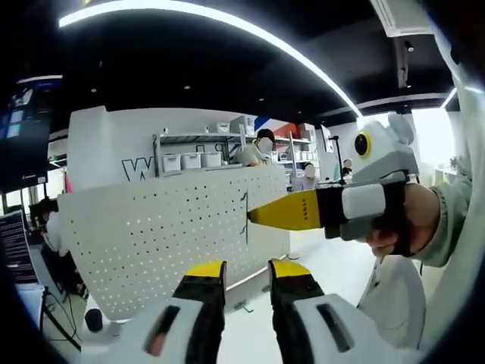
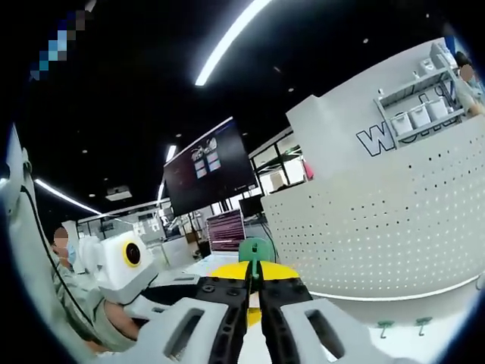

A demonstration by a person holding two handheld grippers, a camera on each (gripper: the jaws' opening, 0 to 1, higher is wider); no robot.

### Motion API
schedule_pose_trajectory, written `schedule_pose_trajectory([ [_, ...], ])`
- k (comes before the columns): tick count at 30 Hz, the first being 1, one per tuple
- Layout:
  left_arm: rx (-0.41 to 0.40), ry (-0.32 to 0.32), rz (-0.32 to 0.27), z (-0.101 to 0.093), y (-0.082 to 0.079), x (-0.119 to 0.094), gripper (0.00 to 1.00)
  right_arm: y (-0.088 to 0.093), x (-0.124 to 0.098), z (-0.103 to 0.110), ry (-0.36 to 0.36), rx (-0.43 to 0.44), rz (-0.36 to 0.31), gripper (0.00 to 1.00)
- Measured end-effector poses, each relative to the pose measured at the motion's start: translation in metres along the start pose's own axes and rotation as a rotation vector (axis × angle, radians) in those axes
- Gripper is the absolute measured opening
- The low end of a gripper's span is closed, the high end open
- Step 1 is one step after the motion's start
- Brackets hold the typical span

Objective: Insert the hook assembly into the mounting plate slot until the hook locks in place.

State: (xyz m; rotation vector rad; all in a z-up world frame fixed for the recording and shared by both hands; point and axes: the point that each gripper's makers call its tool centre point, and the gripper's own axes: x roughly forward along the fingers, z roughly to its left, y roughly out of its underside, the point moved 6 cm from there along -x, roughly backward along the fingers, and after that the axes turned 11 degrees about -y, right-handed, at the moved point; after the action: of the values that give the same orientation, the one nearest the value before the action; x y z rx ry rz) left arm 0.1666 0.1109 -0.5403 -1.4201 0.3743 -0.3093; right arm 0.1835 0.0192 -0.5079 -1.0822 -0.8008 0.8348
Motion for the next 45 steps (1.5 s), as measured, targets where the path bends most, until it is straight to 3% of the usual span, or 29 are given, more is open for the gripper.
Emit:
schedule_pose_trajectory([
  [24,0.008,-0.089,0.183,0.007,0.049,-0.02,0.38,-0.018,-0.008,-0.022,0.06,-0.068,-0.039,0.02],
  [36,-0.017,-0.093,0.264,0.008,0.07,-0.022,0.48,-0.004,-0.005,-0.051,0.148,-0.117,-0.001,0.02],
  [45,-0.028,-0.12,0.343,0.013,0.083,-0.027,0.5,-0.014,0.003,-0.074,0.22,-0.157,-0.016,0.02],
])
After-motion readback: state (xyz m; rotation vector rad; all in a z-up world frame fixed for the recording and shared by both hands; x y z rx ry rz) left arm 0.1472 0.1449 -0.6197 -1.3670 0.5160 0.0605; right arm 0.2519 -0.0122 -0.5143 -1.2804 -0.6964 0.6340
